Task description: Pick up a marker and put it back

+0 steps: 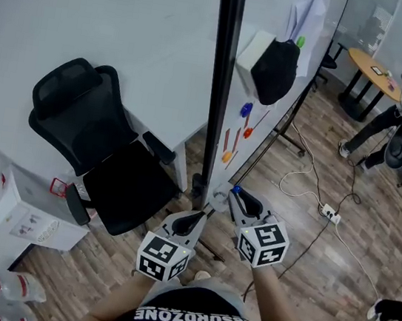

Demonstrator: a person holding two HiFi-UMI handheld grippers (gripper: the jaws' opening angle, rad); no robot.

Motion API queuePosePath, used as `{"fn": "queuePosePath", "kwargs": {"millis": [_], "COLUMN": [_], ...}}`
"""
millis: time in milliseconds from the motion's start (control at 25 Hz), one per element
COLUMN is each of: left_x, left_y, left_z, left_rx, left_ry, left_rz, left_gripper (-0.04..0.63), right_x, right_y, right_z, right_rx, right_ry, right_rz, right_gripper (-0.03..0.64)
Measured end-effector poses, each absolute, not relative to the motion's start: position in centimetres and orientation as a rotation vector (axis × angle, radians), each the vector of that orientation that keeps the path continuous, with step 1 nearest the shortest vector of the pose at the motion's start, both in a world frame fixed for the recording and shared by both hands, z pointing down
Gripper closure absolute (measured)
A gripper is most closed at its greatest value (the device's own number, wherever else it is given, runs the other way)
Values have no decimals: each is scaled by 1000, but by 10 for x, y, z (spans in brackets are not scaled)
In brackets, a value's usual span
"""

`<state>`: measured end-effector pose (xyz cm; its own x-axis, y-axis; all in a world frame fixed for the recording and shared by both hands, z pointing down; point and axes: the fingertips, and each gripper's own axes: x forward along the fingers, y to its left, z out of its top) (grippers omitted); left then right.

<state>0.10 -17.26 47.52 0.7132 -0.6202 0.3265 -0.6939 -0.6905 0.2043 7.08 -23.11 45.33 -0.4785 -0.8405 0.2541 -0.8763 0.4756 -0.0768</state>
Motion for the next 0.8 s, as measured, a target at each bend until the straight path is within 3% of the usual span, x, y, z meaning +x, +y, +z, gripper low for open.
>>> {"fn": "queuePosePath", "kwargs": {"millis": [800], "left_x": [0], "left_y": [-167], "left_z": [477], "left_rx": [2611], "left_ry": [-1010], "left_rz": [331], "left_gripper": [588], "right_x": [60], "right_y": [-225], "right_z": [502], "right_rx": [1374], "right_ry": [-2386], "right_rz": [289], "right_gripper": [552]}}
